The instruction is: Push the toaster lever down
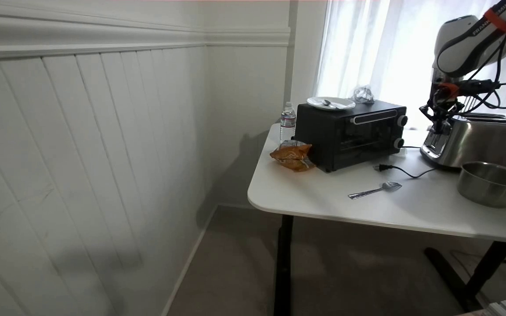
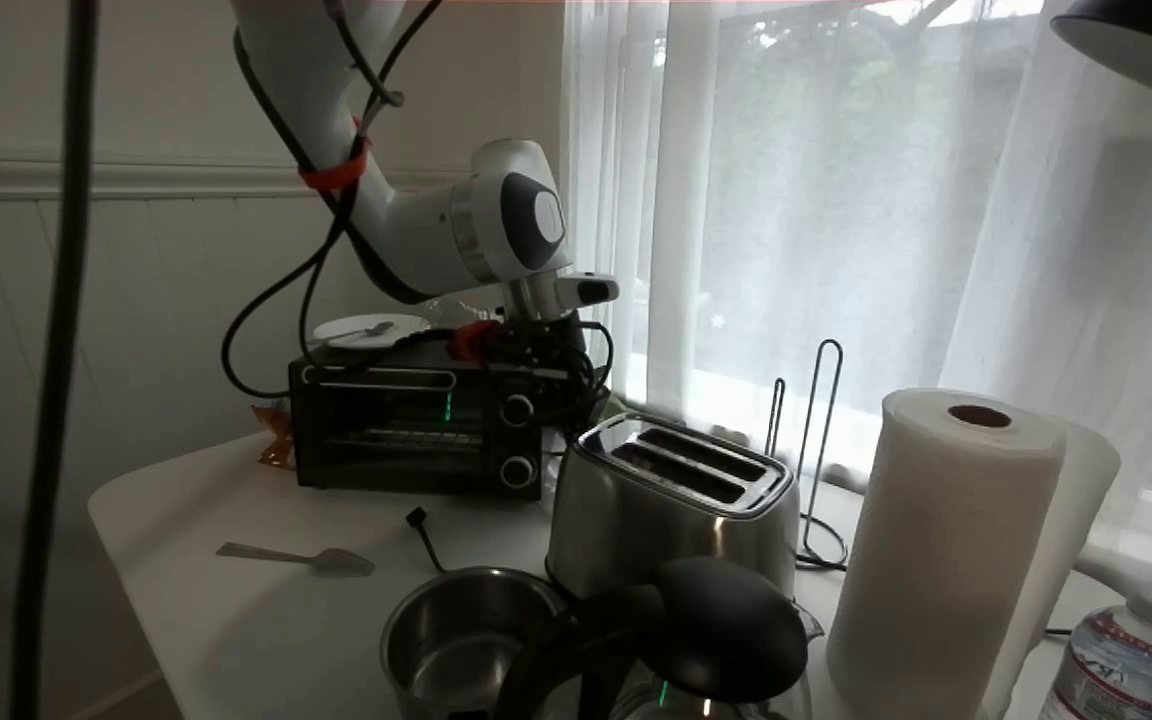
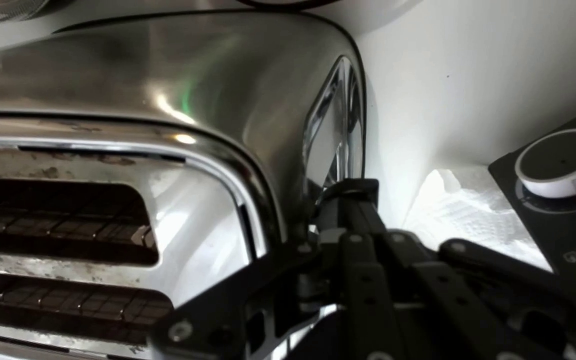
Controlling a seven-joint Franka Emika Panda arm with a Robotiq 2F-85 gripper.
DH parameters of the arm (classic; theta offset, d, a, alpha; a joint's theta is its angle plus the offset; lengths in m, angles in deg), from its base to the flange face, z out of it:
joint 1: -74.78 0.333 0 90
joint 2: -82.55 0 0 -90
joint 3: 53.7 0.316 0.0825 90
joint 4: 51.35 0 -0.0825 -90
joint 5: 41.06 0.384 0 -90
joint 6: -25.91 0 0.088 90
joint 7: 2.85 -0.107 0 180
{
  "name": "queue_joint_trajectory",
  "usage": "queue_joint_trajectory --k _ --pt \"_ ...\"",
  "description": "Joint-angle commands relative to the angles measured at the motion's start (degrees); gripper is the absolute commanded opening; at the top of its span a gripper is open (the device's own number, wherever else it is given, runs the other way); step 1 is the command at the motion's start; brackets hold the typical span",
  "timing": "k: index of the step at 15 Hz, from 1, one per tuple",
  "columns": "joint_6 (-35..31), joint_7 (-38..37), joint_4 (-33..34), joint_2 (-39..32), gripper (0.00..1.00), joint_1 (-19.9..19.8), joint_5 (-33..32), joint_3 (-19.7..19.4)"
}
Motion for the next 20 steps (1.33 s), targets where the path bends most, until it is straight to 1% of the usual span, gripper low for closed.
queue_joint_trajectory --k 1,7,11,14,16,17,20 --pt "-1.61 0.98 -0.60 -1.61 0.00 1.13 0.23 -1.33" --pt "-3.73 -1.42 -1.43 -3.02 0.00 4.36 -4.77 -3.47" --pt "-5.62 -2.02 -1.57 -4.40 0.00 6.98 -11.34 -5.70" --pt "-6.25 -0.17 -1.72 -5.17 0.00 7.93 -15.95 -6.64" --pt "-6.52 0.51 -1.52 -5.83 0.00 8.66 -21.62 -7.34" --pt "-6.71 0.58 -1.47 -6.03 0.00 8.71 -24.31 -7.32" --pt "-7.21 0.81 -1.81 -6.32 0.00 7.92 -29.46 -6.17"
